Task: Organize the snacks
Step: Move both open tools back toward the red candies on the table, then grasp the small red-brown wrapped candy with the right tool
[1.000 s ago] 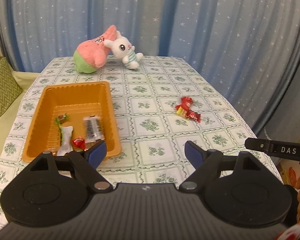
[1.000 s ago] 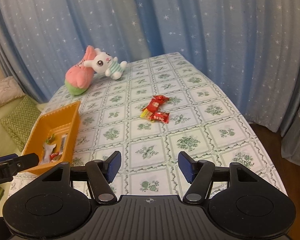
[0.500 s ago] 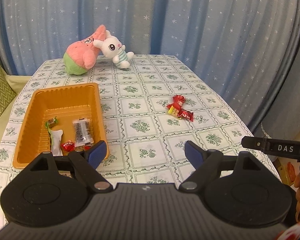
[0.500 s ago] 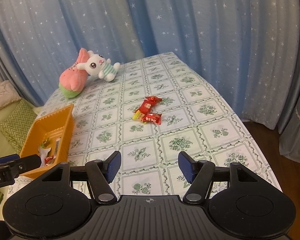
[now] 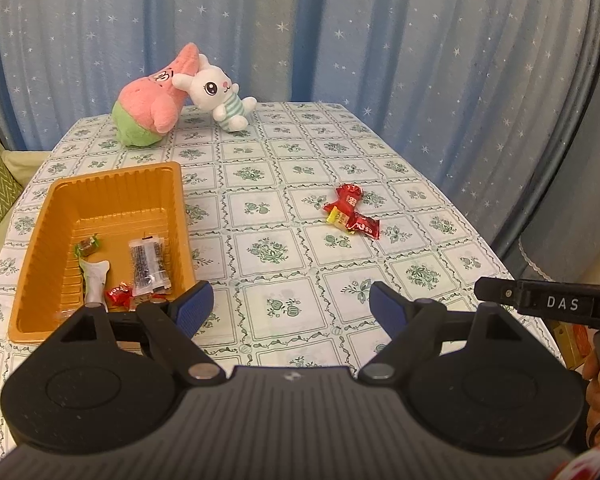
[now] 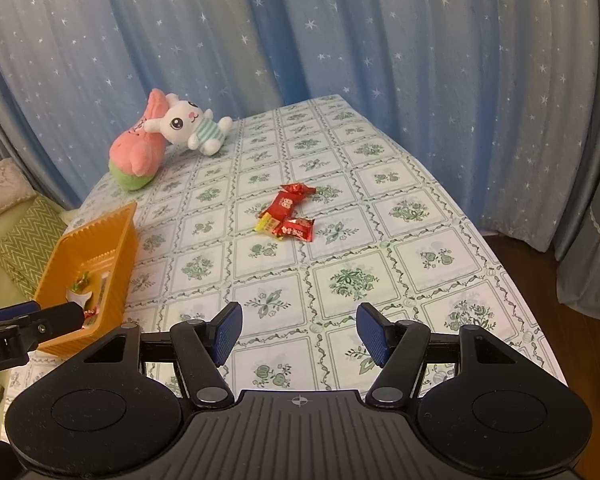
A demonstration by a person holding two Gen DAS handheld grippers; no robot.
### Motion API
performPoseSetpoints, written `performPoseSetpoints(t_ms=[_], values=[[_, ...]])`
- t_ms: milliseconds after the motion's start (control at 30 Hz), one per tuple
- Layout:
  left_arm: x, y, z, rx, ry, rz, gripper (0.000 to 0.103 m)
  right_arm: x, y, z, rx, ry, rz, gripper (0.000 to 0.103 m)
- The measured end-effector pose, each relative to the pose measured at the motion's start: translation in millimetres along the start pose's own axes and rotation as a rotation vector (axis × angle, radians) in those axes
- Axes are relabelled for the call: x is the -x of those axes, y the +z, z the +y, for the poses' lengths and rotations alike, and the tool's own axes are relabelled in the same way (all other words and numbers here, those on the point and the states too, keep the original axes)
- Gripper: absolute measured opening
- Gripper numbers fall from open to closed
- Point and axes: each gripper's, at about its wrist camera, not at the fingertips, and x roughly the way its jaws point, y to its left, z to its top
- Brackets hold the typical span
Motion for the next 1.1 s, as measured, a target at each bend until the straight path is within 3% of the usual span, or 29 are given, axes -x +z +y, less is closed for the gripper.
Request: performPoseSetpoints(t_ms=[467, 1100], values=[[-37.9, 10.0, -7.4, -0.002, 0.010, 0.016, 0.083, -32.8, 14.2, -15.3, 0.060, 0.000, -0.004, 0.063], [-149.2, 34.6, -2.6, 0.030, 0.030, 0.067, 0.084, -171.0, 48.1, -16.1, 0.456, 0.085, 0.034, 0.062]])
